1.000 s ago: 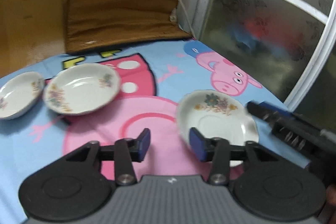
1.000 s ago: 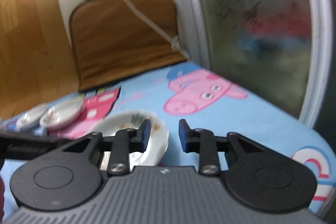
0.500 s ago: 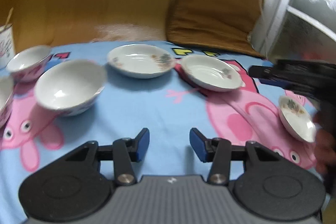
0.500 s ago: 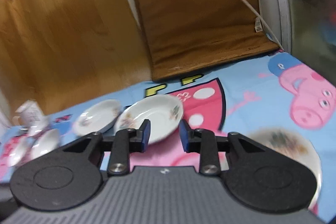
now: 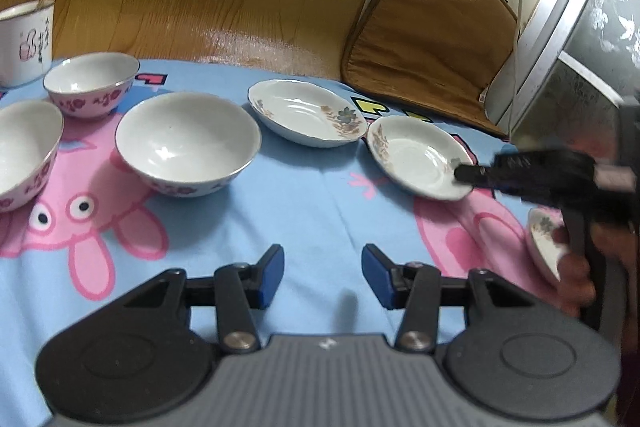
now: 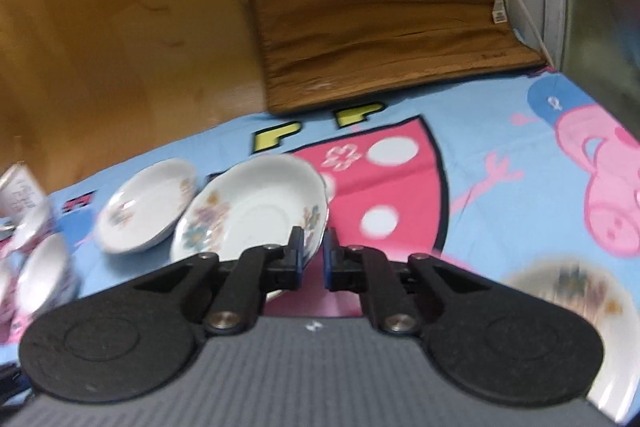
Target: Organize plates and bowls
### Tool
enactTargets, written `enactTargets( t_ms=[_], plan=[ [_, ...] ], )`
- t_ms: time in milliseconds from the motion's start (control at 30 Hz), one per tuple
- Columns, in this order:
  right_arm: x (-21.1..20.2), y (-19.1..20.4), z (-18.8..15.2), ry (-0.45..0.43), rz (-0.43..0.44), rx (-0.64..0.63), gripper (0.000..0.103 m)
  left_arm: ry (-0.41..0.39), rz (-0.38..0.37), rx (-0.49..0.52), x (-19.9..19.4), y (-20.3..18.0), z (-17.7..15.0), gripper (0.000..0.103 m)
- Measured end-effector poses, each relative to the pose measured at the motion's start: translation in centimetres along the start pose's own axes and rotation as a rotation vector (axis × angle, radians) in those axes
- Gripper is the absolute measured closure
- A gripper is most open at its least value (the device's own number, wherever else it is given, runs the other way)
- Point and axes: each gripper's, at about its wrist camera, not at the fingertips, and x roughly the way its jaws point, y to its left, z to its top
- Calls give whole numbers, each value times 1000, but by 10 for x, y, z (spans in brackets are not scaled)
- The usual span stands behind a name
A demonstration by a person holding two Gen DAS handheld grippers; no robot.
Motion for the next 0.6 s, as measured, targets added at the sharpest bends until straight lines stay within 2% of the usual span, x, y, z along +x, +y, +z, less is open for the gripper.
enactTargets(
  t_ms=[167, 367, 467, 500, 600],
  plan=[
    [-34, 0, -32, 32, 143, 55, 91, 17, -32, -31, -4, 2, 0, 50],
    [-71, 4, -74, 66, 278, 75, 91, 45, -52, -18, -6, -2, -6, 51],
    [-88, 8, -89, 69, 323, 74, 91, 51, -51, 7, -9, -7, -13, 58],
    [-93, 10, -95, 71, 335, 64, 91, 51, -53, 14, -11, -8, -15, 67],
    [-100, 17, -104, 67, 341, 13, 87, 63, -63, 21, -14, -11, -20, 81]
  ],
)
